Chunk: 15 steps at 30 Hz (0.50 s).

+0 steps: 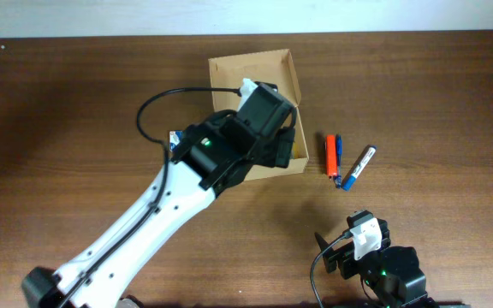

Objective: Pack container
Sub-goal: 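Open the left gripper and withdraw it toward the lower left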

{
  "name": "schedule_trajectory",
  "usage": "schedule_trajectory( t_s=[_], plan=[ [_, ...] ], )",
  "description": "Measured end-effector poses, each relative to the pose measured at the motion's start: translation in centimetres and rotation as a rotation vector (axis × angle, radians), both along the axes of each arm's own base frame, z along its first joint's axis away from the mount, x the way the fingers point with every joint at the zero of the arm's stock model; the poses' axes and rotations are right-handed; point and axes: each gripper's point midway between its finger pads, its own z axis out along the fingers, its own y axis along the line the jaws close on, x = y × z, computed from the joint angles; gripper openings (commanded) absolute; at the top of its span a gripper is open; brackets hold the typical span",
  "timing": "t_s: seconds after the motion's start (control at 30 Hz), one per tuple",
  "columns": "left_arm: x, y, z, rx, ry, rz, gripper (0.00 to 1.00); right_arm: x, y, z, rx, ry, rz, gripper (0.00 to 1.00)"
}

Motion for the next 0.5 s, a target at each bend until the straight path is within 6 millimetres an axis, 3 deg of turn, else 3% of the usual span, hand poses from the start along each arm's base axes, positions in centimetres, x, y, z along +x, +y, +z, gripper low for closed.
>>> schedule_trajectory(
  t_s=[0.3,0.5],
  plan=[
    [-5.0,6.6,3.8,0.065,0.016,-0.041,1.00,0.0,0.0,0.0,0.000,0.000,-0.001,0.99],
    [-8.4,9.3,6.4,0.046,-0.027,-0.063,1.00,0.0,0.0,0.0,0.000,0.000,0.000,0.99]
  ],
)
